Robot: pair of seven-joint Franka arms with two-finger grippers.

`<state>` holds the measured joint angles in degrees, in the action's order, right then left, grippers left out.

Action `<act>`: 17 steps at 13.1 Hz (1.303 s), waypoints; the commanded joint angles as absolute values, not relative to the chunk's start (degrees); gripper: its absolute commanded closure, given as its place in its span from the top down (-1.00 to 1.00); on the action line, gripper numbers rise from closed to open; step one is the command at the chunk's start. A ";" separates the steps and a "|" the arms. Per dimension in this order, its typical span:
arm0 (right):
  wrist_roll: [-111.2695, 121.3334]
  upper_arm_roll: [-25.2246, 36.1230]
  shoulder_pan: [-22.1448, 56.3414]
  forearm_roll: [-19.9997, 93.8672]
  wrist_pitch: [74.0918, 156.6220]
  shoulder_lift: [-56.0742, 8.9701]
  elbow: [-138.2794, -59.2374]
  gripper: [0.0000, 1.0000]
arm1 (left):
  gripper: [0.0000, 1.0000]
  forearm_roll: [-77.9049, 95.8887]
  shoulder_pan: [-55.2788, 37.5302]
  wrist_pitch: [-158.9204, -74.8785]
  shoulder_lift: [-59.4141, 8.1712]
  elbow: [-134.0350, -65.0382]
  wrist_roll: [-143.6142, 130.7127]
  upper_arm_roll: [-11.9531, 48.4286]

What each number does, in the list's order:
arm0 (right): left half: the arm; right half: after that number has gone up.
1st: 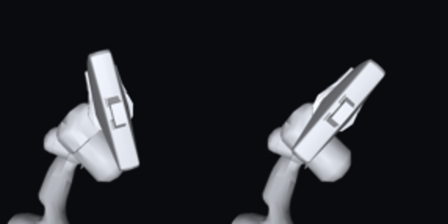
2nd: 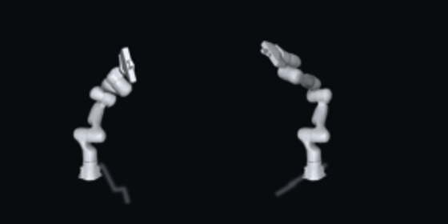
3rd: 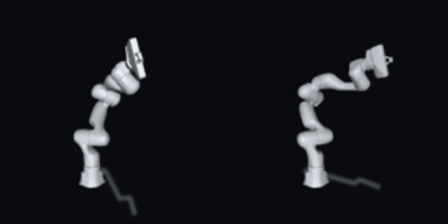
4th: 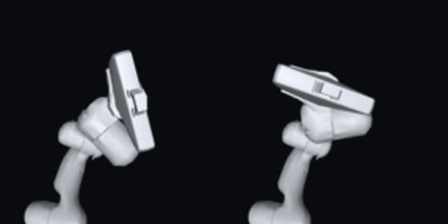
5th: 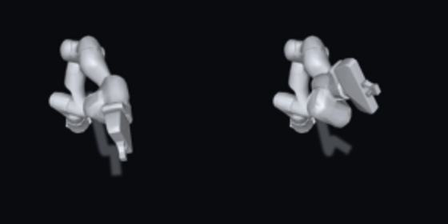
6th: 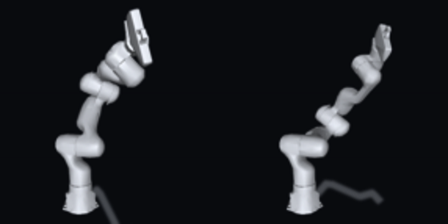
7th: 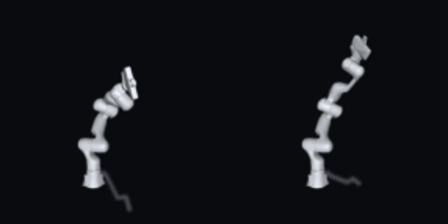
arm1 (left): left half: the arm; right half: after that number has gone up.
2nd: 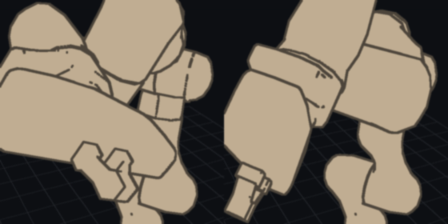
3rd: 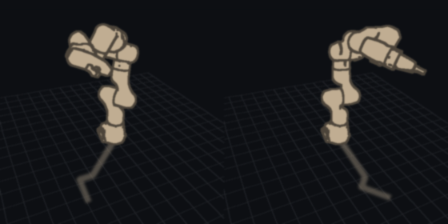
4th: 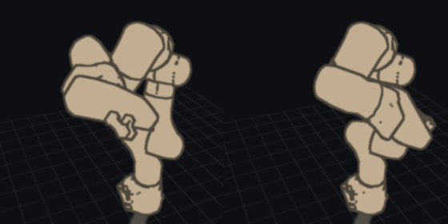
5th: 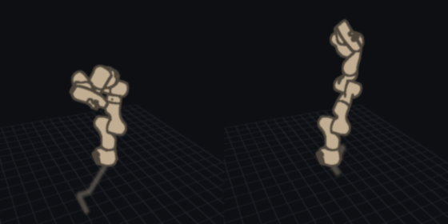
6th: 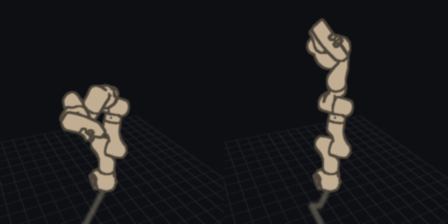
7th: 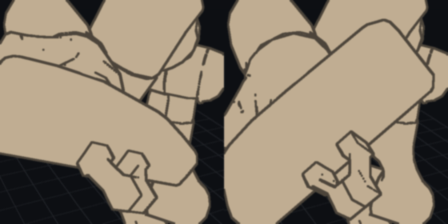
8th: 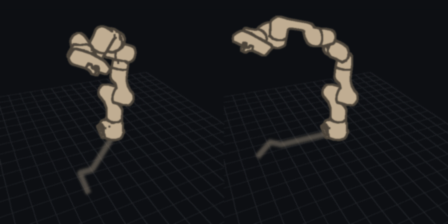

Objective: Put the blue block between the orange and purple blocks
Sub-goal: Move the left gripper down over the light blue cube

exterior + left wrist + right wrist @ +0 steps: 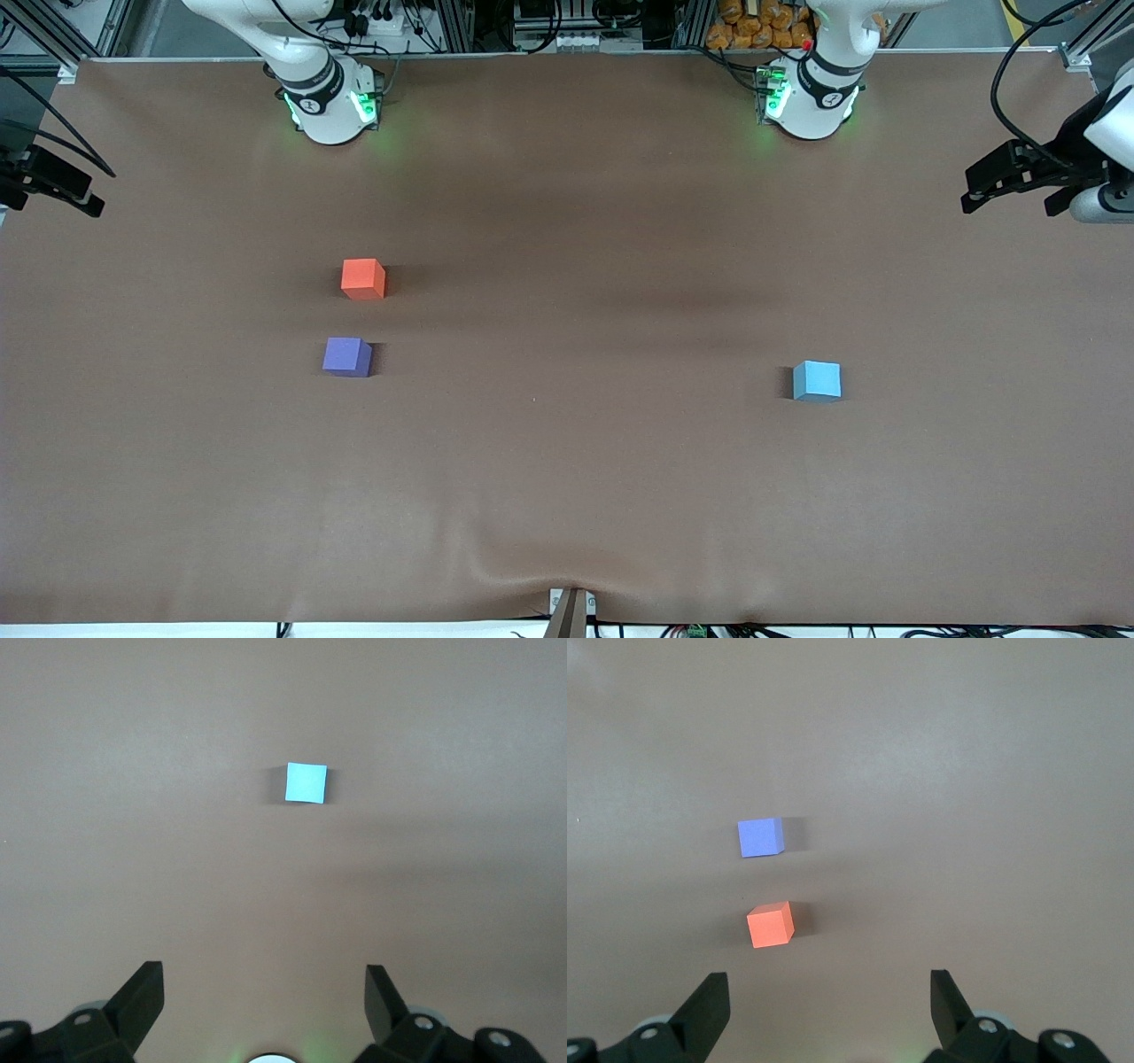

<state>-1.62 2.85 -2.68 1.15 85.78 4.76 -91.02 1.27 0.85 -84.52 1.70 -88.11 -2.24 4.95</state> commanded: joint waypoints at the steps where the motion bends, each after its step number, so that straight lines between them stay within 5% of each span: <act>1: -2.02 2.29 -3.78 1.93 85.25 5.19 -91.05 1.00 | 1.00 1.23 1.32 -88.57 3.51 -92.70 -3.08 5.97; 10: -1.93 2.29 -4.13 1.93 84.99 5.19 -91.05 1.00 | 1.00 1.14 1.32 -110.89 3.34 -109.58 -3.08 6.86; 17: -1.93 2.29 -4.13 1.93 84.99 5.19 -91.05 1.00 | 1.00 0.44 1.05 -126.61 -6.58 -116.09 -2.81 7.64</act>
